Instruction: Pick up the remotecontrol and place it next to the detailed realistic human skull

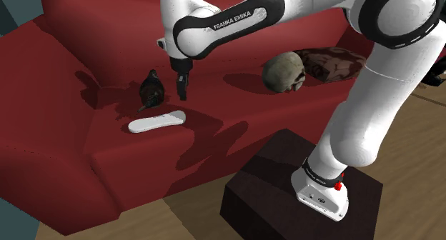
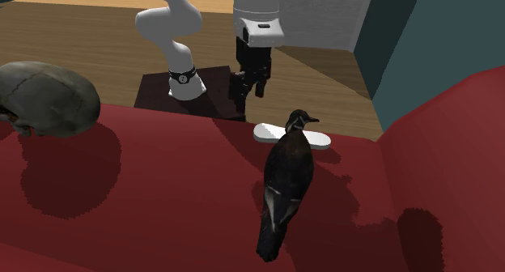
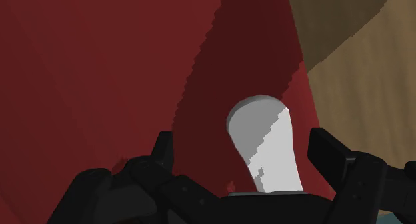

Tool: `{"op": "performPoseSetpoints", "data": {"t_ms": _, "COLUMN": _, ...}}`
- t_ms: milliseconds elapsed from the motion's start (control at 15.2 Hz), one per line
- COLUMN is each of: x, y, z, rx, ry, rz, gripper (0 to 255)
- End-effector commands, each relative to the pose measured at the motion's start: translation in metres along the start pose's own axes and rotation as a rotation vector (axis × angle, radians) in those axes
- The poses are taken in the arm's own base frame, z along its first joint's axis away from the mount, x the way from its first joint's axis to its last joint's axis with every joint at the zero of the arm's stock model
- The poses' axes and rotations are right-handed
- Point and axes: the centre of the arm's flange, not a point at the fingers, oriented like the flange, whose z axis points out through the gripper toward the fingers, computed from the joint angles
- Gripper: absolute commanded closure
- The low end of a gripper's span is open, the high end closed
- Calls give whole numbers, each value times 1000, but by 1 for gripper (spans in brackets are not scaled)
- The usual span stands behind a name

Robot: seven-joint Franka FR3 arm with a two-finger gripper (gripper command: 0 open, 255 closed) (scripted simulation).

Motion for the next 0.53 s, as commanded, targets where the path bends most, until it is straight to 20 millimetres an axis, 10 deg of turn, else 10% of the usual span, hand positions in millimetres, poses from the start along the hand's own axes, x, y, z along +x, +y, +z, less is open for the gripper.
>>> {"op": "performPoseSetpoints", "data": {"t_ms": 0, "x": 23, "y": -9, "z": 14, "rx": 4, "ry": 2, "rz": -61, "gripper": 0}}
{"op": "performPoseSetpoints", "data": {"t_ms": 462, "x": 93, "y": -51, "z": 56, "rx": 18, "ry": 6, "rz": -269, "gripper": 0}}
